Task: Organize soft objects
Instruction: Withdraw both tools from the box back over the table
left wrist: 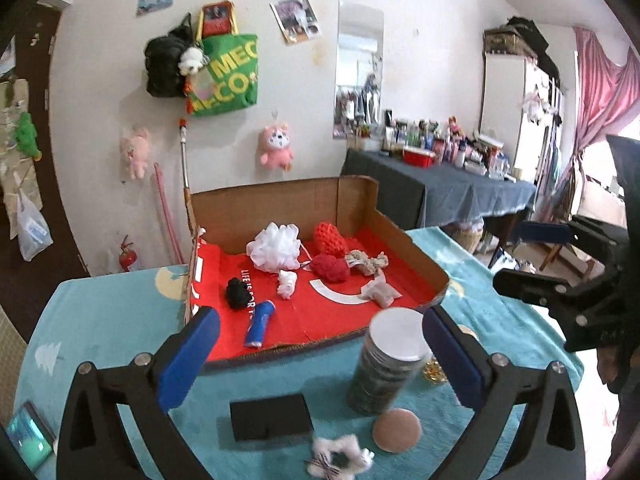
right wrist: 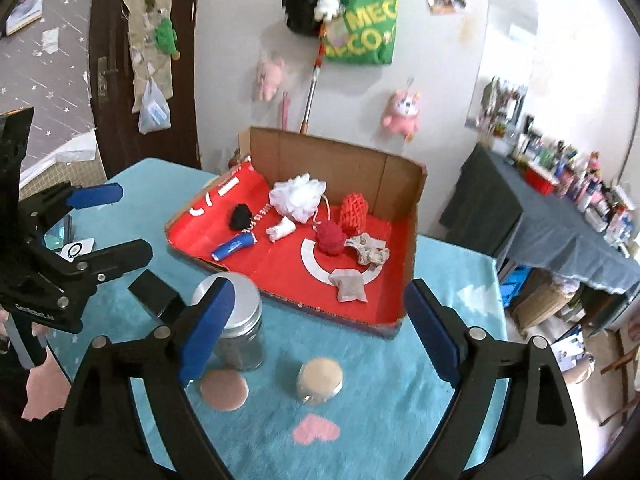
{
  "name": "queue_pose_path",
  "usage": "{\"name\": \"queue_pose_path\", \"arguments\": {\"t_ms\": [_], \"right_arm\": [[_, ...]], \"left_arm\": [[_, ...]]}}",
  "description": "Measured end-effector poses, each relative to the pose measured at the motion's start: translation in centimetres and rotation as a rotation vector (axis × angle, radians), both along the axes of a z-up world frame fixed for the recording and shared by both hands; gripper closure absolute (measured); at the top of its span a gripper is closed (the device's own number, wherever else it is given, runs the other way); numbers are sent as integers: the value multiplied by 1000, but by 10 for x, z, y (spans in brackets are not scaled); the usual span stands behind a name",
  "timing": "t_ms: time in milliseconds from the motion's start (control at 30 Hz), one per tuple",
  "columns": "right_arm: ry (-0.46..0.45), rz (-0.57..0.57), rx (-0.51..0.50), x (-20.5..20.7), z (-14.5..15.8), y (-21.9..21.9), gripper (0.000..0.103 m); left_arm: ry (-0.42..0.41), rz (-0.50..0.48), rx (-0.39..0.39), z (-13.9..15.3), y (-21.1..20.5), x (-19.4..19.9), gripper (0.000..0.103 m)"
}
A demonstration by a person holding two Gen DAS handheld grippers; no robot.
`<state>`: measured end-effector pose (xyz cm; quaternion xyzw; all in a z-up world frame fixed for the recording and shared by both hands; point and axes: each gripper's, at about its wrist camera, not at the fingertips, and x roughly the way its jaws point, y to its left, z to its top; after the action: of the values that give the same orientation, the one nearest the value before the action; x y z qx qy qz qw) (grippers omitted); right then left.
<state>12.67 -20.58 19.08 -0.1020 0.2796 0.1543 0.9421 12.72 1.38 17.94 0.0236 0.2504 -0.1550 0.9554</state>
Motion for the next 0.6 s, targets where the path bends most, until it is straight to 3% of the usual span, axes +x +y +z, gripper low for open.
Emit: {"name": "queue_pose_path", "arguments": {"t_ms": [167, 300, 600], "right_arm": [[-86, -62, 36, -42, -15, -5, 12], [-128, -94, 53, -67, -32, -6, 12], [-123, -154, 69, -94, -86, 0, 12]], "left_arm": [[-59, 70, -31, -12, 4, -35, 0], [-58, 83, -62, -29, 5, -54, 0], [-32, 104, -59, -74, 0, -78, 0]]}}
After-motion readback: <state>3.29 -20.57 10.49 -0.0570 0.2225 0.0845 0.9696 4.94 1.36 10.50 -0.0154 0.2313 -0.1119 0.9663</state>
